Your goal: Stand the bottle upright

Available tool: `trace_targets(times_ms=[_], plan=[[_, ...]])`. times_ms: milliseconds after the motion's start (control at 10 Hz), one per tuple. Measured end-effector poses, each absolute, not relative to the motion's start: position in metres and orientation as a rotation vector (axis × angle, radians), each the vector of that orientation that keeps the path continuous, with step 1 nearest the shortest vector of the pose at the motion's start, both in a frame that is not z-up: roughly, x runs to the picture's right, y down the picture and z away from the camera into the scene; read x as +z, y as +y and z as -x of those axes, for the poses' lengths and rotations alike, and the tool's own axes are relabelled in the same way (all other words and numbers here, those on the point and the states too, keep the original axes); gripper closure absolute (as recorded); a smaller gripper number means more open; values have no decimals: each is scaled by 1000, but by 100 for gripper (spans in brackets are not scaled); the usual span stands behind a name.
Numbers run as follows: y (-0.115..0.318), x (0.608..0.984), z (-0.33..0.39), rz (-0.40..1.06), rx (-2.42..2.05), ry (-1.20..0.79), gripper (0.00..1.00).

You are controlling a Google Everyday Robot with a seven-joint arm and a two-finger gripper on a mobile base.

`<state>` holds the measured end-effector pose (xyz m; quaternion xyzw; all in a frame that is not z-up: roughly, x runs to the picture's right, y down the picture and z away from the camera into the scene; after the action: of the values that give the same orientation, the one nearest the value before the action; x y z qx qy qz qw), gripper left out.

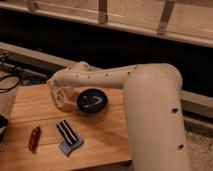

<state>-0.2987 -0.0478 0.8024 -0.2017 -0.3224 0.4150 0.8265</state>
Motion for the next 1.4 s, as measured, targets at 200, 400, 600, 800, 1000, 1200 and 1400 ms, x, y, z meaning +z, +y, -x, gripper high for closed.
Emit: trace_targets(times_ms=[200, 400, 600, 800, 1000, 1200, 1400], plan=[[-47, 806, 295, 421, 882, -662, 86], [-46, 809, 293, 421, 879, -652, 69], [-42, 812, 293, 434, 892, -654, 47], [-40, 816, 288, 447, 924, -662, 35], [-38, 817, 289, 459, 934, -670, 35], [-36, 816, 292, 466, 931, -680, 35], [-37, 814, 294, 468, 925, -692, 35]])
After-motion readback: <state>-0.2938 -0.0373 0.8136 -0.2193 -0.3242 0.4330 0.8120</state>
